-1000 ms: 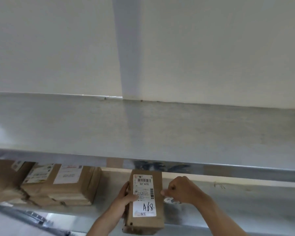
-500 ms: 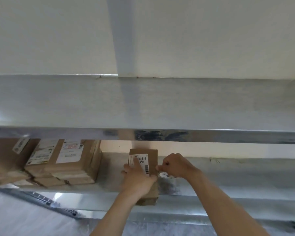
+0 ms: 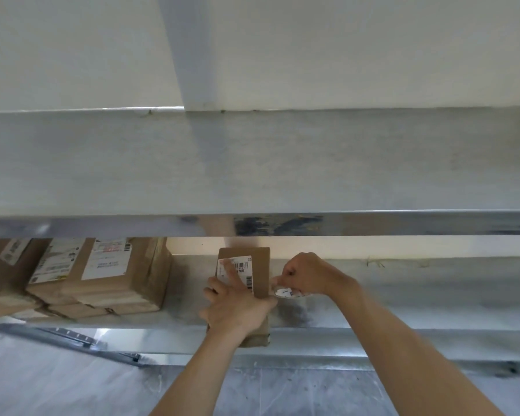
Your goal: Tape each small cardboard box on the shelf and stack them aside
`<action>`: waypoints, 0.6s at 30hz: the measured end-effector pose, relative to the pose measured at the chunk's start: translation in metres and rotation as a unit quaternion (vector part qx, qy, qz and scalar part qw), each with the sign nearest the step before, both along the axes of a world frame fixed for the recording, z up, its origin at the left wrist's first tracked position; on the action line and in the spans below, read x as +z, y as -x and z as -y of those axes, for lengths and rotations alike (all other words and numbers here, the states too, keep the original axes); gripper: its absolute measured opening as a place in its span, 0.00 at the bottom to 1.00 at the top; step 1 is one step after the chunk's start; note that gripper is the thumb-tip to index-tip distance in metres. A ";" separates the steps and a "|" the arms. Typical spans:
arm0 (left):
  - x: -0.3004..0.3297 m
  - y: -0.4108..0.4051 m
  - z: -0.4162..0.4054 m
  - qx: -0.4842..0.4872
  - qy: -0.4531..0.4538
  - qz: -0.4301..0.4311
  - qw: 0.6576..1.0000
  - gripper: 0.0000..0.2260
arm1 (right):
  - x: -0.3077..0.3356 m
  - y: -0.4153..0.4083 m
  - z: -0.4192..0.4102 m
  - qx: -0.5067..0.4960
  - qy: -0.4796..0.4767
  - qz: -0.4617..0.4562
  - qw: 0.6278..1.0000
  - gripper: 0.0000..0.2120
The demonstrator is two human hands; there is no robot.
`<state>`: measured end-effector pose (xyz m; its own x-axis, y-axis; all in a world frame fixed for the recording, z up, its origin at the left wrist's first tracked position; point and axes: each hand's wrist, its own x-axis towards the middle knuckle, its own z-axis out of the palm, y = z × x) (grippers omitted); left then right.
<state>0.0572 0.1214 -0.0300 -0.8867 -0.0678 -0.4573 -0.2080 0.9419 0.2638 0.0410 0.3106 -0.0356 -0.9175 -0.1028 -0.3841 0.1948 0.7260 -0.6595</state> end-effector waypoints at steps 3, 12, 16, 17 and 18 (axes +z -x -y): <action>0.006 0.002 0.012 0.006 -0.039 -0.004 0.999 0.59 | 0.003 -0.003 -0.007 -0.004 -0.003 0.004 1.000 0.21; -0.001 0.000 0.042 0.102 -0.325 0.026 0.940 0.53 | 0.020 -0.016 -0.027 -0.020 0.009 -0.028 0.999 0.21; -0.005 -0.003 0.041 0.124 -0.411 0.046 0.902 0.49 | 0.028 -0.018 -0.027 -0.019 0.001 -0.019 1.000 0.18; -0.007 -0.004 0.041 0.130 -0.432 0.054 0.891 0.48 | 0.029 -0.018 -0.027 -0.022 0.001 -0.017 1.000 0.17; -0.009 -0.005 0.041 0.138 -0.451 0.060 0.880 0.46 | 0.031 -0.018 -0.026 -0.022 0.002 -0.016 1.000 0.16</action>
<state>0.0625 0.0805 -0.0390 -0.8348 0.1670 -0.5246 -0.4731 0.2697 0.8387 0.0593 0.3365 -0.0048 -0.9334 -0.0628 -0.3534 0.2051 0.7148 -0.6686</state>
